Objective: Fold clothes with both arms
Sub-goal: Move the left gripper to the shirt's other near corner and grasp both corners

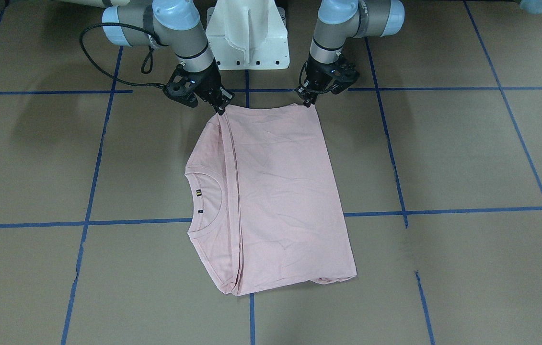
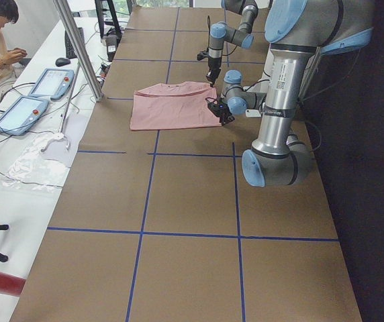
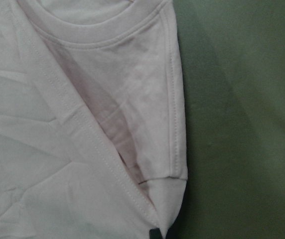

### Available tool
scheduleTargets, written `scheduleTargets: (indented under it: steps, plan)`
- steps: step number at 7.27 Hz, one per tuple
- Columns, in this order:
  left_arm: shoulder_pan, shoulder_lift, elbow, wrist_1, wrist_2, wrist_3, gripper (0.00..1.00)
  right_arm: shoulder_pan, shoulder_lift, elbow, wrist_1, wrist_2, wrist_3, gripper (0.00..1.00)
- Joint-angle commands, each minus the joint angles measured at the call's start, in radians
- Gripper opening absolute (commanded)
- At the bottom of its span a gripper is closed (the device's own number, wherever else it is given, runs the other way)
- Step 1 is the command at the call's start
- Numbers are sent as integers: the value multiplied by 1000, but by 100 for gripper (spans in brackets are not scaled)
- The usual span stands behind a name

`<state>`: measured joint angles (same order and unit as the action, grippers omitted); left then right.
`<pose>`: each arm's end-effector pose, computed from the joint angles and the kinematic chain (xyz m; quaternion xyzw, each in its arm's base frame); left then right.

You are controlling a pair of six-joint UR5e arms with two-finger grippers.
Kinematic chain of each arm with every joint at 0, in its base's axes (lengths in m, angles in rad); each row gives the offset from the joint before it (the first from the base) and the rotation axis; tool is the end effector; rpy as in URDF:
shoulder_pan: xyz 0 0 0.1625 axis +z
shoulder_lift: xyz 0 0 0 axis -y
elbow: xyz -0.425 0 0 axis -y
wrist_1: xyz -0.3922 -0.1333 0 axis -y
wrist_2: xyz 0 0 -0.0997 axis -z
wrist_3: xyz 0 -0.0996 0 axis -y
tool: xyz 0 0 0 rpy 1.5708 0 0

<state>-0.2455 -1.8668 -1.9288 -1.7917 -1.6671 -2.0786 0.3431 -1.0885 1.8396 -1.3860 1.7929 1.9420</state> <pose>0.5279 -0.2598 0.3174 -0.0986 0.4138 -0.3138 0.8489 -0.5475 -0.3138 0.2487 -0.1052 -0.4468 0.2633 0.8485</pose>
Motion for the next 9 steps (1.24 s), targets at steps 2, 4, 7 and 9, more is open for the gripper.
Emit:
scheduleTargets:
  steps: [2, 4, 7, 9]
  plan:
    - [-1, -2, -5, -2, 1, -1, 0, 1, -16, 0, 7, -3, 0, 0]
    - [-5, 11, -76, 3, -2, -1, 0, 4, -28, 56, 1, -1, 5, 0]
    - [0, 6, -300, 139, -12, -5, 0, -52, -174, 356, -110, -10, 109, 0]
    - [-33, -46, -406, 254, -58, 20, 0, -3, -90, 403, -270, -13, 121, 0]
